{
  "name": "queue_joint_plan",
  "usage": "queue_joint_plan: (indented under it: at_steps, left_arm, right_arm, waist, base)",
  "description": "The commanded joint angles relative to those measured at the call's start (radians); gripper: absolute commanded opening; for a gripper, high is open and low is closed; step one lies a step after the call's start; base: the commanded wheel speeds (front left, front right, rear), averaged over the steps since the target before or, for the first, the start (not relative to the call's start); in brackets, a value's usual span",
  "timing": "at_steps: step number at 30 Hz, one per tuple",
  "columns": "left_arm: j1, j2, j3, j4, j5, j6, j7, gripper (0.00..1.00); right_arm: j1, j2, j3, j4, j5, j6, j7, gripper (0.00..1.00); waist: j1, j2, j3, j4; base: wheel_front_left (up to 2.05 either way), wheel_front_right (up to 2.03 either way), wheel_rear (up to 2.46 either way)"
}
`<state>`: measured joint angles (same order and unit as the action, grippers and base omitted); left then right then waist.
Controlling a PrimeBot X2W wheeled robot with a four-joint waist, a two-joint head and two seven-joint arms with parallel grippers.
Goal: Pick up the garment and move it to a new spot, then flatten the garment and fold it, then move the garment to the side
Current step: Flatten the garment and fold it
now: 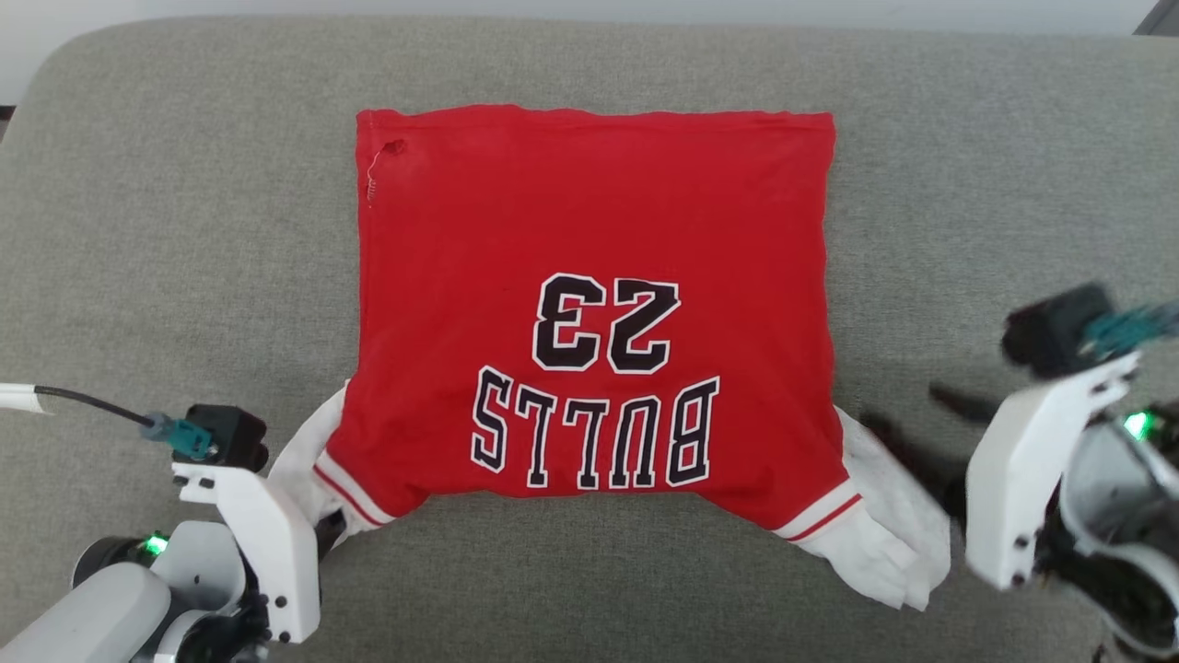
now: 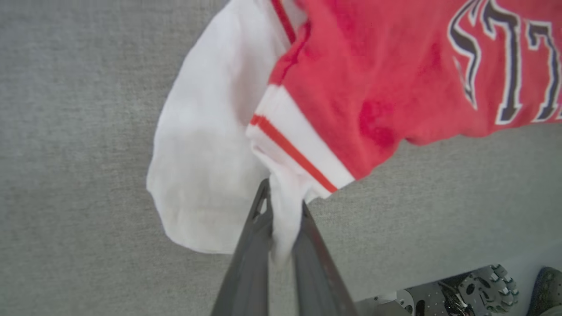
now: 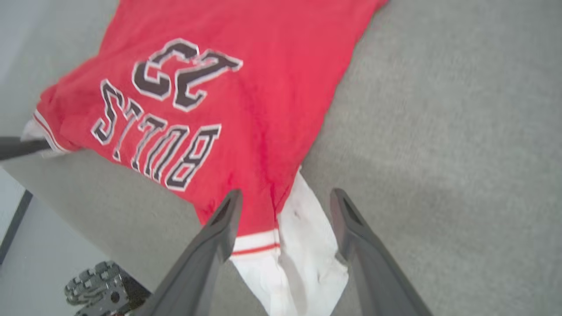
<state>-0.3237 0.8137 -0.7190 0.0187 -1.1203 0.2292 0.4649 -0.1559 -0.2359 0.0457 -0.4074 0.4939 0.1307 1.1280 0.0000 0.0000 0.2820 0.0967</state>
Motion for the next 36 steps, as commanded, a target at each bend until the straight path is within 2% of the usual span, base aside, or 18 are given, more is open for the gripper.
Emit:
queue_joint_plan:
  at_steps: [1, 6, 11, 20, 27, 30, 36]
  left_arm:
    - [-0.020, -0.007, -0.002, -0.001, 0.011, -0.009, -0.010, 0.00]
    - [-0.044, -0.029, -0.014, 0.012, 0.033, -0.029, -0.022, 0.00]
    - [-0.077, -0.058, -0.031, 0.028, 0.051, -0.052, -0.022, 0.00]
    - [-0.164, -0.124, -0.056, 0.077, 0.090, -0.100, -0.033, 0.00]
    - [-0.236, -0.198, -0.078, 0.153, 0.123, -0.160, -0.073, 0.00]
    - [-0.273, -0.239, -0.080, 0.205, 0.146, -0.188, -0.122, 0.00]
    - [-0.303, -0.284, -0.081, 0.274, 0.167, -0.222, -0.185, 0.00]
  right_arm:
    - [-0.028, 0.022, -0.014, -0.011, -0.007, 0.000, -0.017, 1.00]
    - [-0.164, 0.092, -0.067, 0.027, -0.060, 0.000, -0.090, 1.00]
    - [-0.336, 0.116, -0.101, 0.195, -0.143, 0.000, -0.195, 1.00]
    - [-0.610, 0.077, -0.122, 0.621, -0.228, 0.000, -0.306, 1.00]
    - [-0.767, 0.050, -0.145, 0.927, -0.316, 0.000, -0.319, 1.00]
    - [-0.820, 0.045, -0.153, 1.065, -0.368, 0.000, -0.304, 1.00]
    - [-0.832, 0.051, -0.169, 1.214, -0.417, 0.000, -0.285, 1.00]
  waist:
    - [0.0000, 0.0000, 0.007, 0.006]
    - [0.0000, 0.0000, 0.028, 0.023]
    - [0.0000, 0.0000, 0.052, 0.051]
    - [0.0000, 0.0000, 0.102, 0.116]
    - [0.0000, 0.0000, 0.141, 0.168]
    - [0.0000, 0.0000, 0.153, 0.187]
    - [0.0000, 0.0000, 0.156, 0.200]
  base:
    - [0.00, 0.00, 0.00]
    - [0.00, 0.00, 0.00]
    - [0.00, 0.00, 0.00]
    - [0.00, 0.00, 0.00]
    - [0.00, 0.00, 0.00]
    - [0.00, 0.00, 0.00]
    - [0.00, 0.00, 0.00]
